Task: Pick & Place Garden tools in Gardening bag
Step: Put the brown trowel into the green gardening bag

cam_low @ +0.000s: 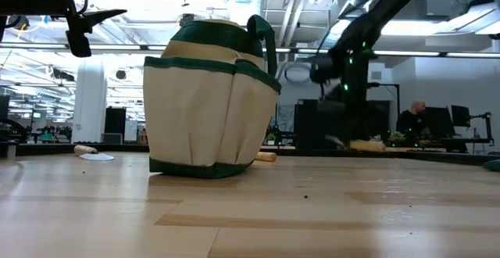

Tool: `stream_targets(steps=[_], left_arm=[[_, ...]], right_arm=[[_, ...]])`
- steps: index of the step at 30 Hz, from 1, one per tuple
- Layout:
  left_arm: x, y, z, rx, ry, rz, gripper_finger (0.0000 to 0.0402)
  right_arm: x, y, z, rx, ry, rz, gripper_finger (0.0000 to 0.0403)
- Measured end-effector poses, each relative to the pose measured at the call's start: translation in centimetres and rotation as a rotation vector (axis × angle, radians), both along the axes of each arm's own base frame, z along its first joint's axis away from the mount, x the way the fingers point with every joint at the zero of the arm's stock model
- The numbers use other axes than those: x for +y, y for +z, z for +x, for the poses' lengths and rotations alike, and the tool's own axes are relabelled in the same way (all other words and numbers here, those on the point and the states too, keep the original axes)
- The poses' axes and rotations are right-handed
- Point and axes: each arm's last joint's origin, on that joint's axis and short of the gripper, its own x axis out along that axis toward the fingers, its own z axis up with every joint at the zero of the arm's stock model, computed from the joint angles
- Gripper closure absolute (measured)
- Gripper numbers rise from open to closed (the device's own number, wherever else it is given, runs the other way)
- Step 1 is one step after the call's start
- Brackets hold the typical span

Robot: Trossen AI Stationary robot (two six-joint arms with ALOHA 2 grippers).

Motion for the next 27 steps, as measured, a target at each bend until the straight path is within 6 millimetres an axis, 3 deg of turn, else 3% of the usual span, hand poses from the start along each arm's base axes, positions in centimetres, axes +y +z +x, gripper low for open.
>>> stream_targets(steps=[5,11,15,20,23,27], left_arm=[[0.0,0.0,0.0,-0.003,0.000,-0.001,0.0202],[0.0,0.0,0.0,-0.007,0.000,-0.003,0.0202],[0.0,0.1,0.0,-0.010,-0.001,-0.006,0.0202],[0.0,0.1,-0.1,-0.013,-0.003,-0.006,0.0202],[0.0,0.1,-0.1,-0.015,-0.003,-0.006,0.0202],[0.0,0.1,-0.1,-0.015,-0.003,-0.006,0.0202]], right_arm=[[2.2,4.6,2.1,-0.214,0.202,-0.211,0.0350],[6.1,10.2,5.5,-0.606,0.552,-0.445,0.0350],[9.2,11.9,7.0,-0.758,0.760,-0.501,0.0350],[12.3,13.1,8.3,-0.879,0.886,-0.558,0.0350],[13.1,13.6,8.0,-0.889,0.908,-0.525,0.0350],[13.1,16.3,5.1,-0.745,0.851,-0.394,0.0350]])
